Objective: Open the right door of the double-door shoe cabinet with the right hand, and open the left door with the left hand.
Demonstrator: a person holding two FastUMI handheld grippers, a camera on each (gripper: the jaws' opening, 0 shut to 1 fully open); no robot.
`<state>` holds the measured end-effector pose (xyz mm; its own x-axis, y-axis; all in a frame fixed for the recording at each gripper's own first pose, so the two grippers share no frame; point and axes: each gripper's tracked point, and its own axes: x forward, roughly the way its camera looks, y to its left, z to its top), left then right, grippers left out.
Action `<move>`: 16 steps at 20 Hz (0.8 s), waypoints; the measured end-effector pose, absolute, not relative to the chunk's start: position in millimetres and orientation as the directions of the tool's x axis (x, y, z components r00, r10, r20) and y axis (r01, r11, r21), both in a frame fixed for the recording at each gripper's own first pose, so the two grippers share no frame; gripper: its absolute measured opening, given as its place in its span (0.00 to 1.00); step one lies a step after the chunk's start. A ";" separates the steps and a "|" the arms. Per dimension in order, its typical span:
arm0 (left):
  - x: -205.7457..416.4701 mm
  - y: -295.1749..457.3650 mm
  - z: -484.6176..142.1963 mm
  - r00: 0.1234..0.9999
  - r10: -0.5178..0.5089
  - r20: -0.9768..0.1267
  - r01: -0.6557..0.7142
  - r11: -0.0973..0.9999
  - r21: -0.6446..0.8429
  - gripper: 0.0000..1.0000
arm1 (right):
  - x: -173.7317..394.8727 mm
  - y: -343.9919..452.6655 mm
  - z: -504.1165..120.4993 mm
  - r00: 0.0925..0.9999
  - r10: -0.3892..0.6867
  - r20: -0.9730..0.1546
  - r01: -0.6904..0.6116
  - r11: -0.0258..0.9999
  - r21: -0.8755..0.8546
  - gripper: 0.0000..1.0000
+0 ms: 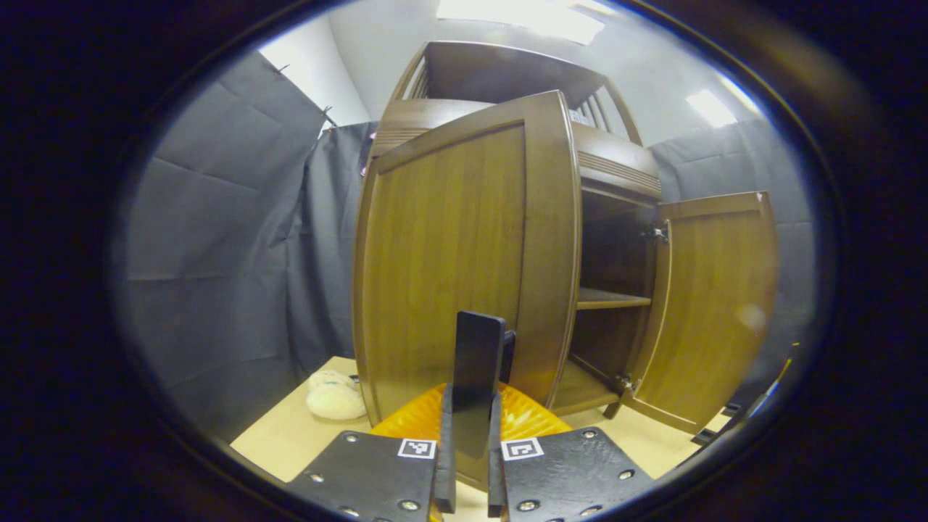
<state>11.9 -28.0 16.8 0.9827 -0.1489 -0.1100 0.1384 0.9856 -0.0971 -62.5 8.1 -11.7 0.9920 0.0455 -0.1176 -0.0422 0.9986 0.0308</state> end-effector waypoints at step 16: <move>14.5 -21.1 18.2 0.992 -0.051 -0.114 0.042 0.996 -0.081 0.19 | -85.4 81.5 -8.0 0.984 0.135 -0.117 -0.133 0.991 0.031 0.94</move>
